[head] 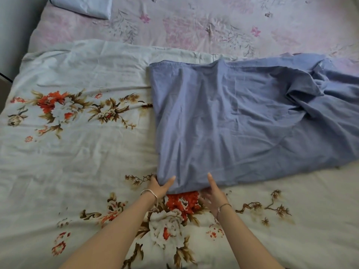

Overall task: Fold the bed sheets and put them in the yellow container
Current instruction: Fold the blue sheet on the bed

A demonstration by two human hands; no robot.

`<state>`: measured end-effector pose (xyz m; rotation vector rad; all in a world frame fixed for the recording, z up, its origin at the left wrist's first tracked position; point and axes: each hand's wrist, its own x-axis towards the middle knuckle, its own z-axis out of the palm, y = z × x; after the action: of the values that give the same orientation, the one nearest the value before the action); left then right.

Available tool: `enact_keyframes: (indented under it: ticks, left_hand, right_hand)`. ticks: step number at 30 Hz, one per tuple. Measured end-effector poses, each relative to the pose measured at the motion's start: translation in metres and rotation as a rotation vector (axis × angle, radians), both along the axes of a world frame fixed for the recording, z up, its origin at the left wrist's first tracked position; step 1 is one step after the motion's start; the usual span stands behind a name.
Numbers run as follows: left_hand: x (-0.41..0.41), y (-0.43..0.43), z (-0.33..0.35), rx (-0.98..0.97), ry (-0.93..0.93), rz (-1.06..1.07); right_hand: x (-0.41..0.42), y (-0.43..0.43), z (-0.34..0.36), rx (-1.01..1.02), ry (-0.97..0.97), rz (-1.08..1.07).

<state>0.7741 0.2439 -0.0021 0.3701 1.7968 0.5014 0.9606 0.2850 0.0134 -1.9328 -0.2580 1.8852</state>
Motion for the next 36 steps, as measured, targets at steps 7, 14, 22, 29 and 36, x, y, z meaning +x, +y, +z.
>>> enact_keyframes:
  ticks: [7,14,22,29,36]
  left_hand:
    - [0.009,0.048,-0.024,-0.044,0.055,0.235]
    - [0.005,0.092,0.004,0.164,0.166,0.225]
    - [-0.103,0.056,0.030,0.204,0.366,0.232]
    - [-0.147,0.014,-0.002,0.092,0.499,0.189]
    - [-0.089,0.060,0.009,0.195,0.750,-0.051]
  right_hand:
    - [0.001,0.038,-0.038,0.046,-0.161,-0.215]
    - [-0.042,0.060,-0.015,0.098,-0.291,-0.216]
    - [-0.139,-0.016,0.007,0.154,-0.120,-0.154]
    - [-0.152,-0.050,-0.026,-0.173,0.077,0.304]
    - [-0.060,0.037,-0.007,-0.099,-0.014,0.554]
